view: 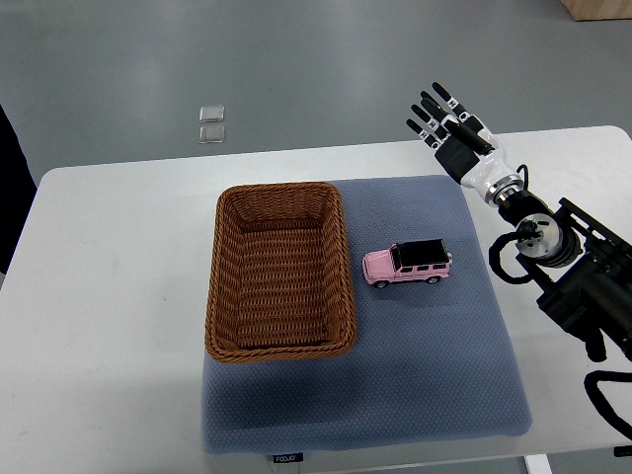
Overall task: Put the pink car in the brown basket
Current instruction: 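Move the right hand down toward the pink toy car, then close the right hand's fingers around the pink toy car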
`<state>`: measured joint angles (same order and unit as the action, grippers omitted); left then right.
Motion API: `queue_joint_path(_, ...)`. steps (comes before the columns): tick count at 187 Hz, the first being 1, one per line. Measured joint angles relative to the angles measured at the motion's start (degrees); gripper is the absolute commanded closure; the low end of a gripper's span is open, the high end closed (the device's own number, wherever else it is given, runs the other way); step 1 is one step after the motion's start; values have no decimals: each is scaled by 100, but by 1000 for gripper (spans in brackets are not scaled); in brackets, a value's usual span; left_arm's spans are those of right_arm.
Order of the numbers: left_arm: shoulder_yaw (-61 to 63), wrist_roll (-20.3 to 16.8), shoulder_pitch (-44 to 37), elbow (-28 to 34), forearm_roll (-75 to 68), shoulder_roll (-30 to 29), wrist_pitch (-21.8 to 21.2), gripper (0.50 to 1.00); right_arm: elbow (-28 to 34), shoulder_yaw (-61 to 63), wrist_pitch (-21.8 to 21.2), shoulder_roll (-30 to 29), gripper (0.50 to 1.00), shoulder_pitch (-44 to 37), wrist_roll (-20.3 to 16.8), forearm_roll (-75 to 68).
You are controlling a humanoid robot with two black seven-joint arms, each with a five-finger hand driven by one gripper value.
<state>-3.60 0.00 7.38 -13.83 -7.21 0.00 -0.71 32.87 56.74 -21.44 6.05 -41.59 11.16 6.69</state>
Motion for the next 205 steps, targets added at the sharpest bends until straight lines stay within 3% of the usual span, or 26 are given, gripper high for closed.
queue_joint_path(71,42,0,0,-6,-9,0,0,500,41,-193,-80,140,589,-7,-8,239)
queue_joint_path(107,44,0,0,-3,-9,0,0,500,168,-1111,-473,742,589,-433,-15,1510)
queue_joint_path(120,44,-1,1,11,-9,0,0,500,383,-1692,-636,1123,589,-735,-14,2381)
queue_joint_path(153,51,0,0,21,-9,0,0,500,1771,-3526,-839,2320,589,-1711,-6,4935)
queue_joint_path(205,51,0,0,29,-9,0,0,500,2395,-4707,-493,2621,589,-2093,-27,5549)
